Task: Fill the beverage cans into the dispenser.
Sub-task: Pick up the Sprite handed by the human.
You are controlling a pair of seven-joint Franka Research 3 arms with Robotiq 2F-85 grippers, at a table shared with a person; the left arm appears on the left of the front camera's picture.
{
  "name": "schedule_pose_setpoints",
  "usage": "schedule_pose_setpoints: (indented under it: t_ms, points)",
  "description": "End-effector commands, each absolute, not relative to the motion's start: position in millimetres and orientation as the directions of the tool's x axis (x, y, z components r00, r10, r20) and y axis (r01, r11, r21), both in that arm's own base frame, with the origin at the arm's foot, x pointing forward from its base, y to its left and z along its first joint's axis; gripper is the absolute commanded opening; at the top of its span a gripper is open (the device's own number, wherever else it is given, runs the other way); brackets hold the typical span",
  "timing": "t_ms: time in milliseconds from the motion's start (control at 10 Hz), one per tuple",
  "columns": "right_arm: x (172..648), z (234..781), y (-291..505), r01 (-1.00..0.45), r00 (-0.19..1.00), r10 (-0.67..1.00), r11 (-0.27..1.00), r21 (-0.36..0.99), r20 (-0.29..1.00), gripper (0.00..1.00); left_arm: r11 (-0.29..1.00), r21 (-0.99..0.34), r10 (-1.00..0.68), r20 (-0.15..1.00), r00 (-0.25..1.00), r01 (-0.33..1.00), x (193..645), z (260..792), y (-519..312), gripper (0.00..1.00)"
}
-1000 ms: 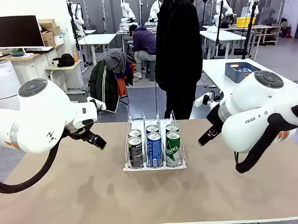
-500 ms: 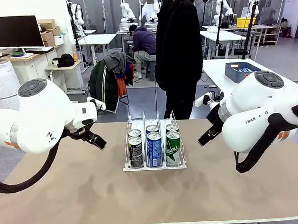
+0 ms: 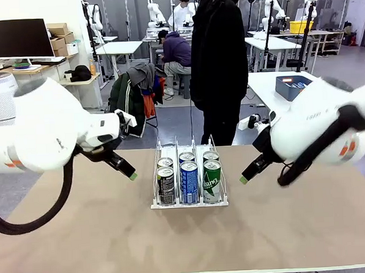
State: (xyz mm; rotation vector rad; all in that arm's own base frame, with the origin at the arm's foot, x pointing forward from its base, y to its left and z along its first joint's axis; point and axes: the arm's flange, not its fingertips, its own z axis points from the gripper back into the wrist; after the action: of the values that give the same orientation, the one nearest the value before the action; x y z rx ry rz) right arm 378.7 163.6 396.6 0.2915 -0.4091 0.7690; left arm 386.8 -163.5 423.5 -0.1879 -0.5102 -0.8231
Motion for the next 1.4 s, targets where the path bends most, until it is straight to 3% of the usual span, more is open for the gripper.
schedule_pose_setpoints:
  t_ms: [0,200,500,1000,1100,1200,1300]
  points:
    - [394.3,435.3,126.5,-0.774,0.623,0.649,0.593,0.222,0.436,1.00,0.578,0.005,-0.706,0.505,0.497,0.816,398.4,459.3,-130.3,1.00]
    - [394.7,479.6,112.1,-0.811,0.576,0.695,0.552,0.194,0.432,1.00,0.566,0.022,-0.737,0.461,0.494,0.824,395.7,492.5,-113.1,1.00]
    - [406.3,545.4,84.2,-0.863,0.501,0.696,0.449,0.233,0.515,1.00,0.577,0.108,-0.739,0.491,0.461,0.810,399.7,552.3,-69.3,1.00]
    - [396.8,612.0,32.7,-0.803,0.504,0.521,0.577,0.151,0.689,1.00,0.689,0.137,-0.628,0.602,0.493,0.711,382.5,598.8,-28.3,1.00]
    - [392.3,602.8,29.5,-0.765,0.509,0.472,0.631,0.127,0.720,1.00,0.802,0.119,-0.522,0.617,0.589,0.585,376.3,590.9,-39.3,1.00]
    - [401.5,615.5,32.1,-0.811,0.524,0.559,0.557,0.178,0.643,1.00,0.664,0.145,-0.657,0.582,0.479,0.734,386.2,604.1,-28.1,1.00]
    - [401.5,615.5,32.1,-0.811,0.524,0.559,0.557,0.178,0.643,1.00,0.664,0.145,-0.657,0.582,0.479,0.734,386.2,604.1,-28.1,1.00]
